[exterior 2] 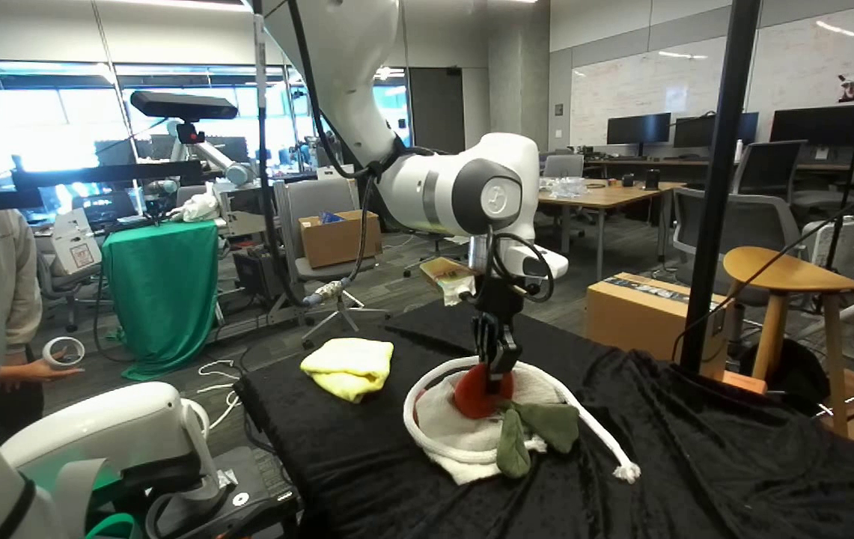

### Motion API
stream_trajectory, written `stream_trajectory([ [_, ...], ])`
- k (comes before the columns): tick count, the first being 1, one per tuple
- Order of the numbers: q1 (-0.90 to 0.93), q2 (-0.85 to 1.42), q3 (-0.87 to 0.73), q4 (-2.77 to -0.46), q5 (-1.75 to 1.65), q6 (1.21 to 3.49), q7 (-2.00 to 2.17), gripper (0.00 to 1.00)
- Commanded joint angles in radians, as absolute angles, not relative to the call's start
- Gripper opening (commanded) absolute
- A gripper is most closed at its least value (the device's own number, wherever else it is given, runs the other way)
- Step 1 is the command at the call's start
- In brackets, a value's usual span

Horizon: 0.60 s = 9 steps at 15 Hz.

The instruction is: Put all the objects together at the center of the table

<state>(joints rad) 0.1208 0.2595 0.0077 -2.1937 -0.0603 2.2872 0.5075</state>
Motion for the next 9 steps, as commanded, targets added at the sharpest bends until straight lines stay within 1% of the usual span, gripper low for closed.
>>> stream_trajectory([
  [1,0.136,0.267,-0.001,-2.171,-0.084,2.266,0.530,0.39],
  [2,0.136,0.263,-0.001,-2.173,-0.085,2.262,0.529,0.42],
  [3,0.134,0.256,-0.005,-2.174,-0.090,2.259,0.531,0.48],
  [7,0.126,0.217,-0.017,-2.187,-0.100,2.235,0.530,0.80],
  [9,0.117,0.184,-0.025,-2.192,-0.102,2.214,0.520,0.93],
])
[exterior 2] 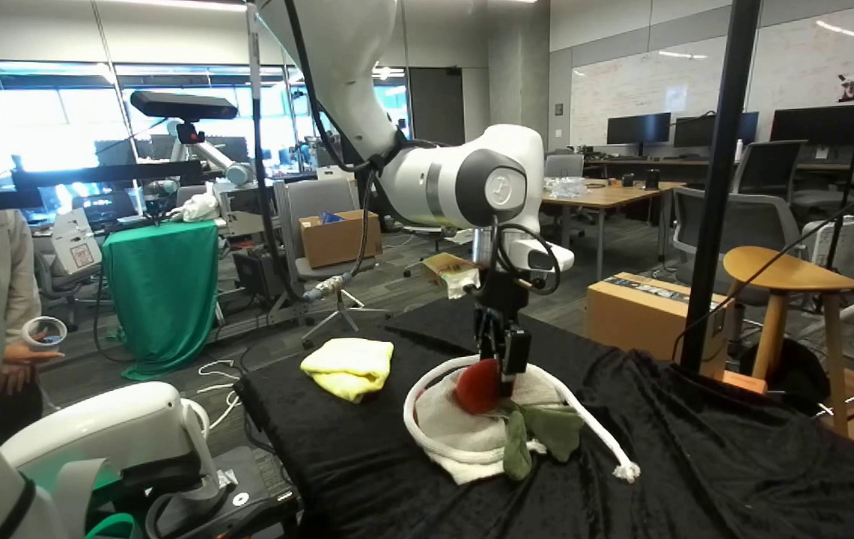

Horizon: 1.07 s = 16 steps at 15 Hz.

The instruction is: Put all the objects together at the center of the table

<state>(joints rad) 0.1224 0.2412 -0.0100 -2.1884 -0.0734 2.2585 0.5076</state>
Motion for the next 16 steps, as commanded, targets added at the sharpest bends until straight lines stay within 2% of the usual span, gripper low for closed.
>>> stream_trajectory([
  [1,0.109,0.167,-0.027,-2.192,-0.094,2.201,0.508,0.99],
  [8,0.045,0.075,-0.049,-2.168,-0.097,2.120,0.488,1.00],
  [16,-0.066,0.143,-0.129,-2.098,-0.087,2.101,0.511,1.00],
])
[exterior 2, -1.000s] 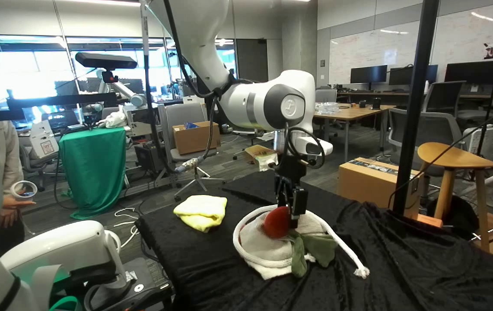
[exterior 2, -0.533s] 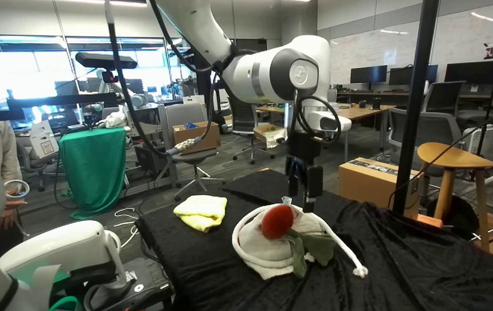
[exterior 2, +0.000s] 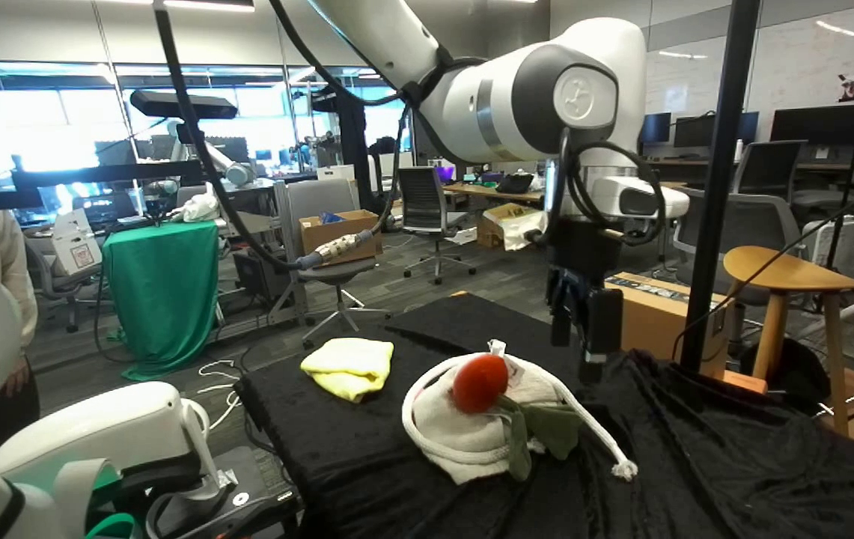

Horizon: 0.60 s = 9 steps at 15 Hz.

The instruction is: Put all the objects together at the center of the table

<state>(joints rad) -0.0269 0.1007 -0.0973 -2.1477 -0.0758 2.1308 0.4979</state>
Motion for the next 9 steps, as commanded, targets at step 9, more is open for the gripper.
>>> stream_trajectory([
  [9,-0.152,0.256,-0.228,-2.064,-0.057,2.084,0.525,1.00],
])
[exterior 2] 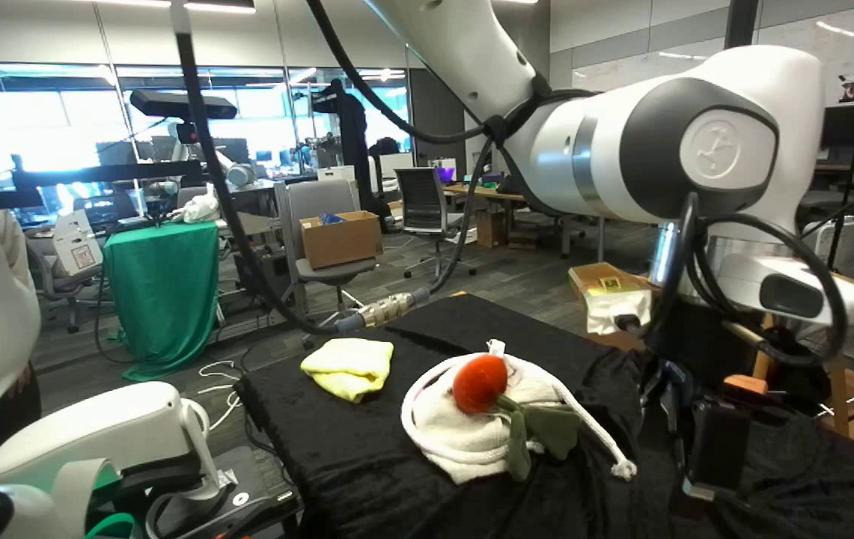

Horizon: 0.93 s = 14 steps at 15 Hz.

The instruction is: Put all the objects together at the center of the table

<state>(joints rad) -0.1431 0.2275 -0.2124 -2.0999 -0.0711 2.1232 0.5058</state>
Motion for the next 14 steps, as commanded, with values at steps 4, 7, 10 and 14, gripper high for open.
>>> stream_trajectory([
  [4,-0.166,0.290,-0.249,-2.071,-0.047,2.067,0.534,1.00],
  [7,-0.177,0.316,-0.258,-2.075,-0.035,2.058,0.529,1.00],
  [10,-0.194,0.344,-0.265,-2.076,-0.007,2.050,0.513,1.00],
  [14,-0.214,0.382,-0.274,-2.077,0.026,2.034,0.507,1.00],
])
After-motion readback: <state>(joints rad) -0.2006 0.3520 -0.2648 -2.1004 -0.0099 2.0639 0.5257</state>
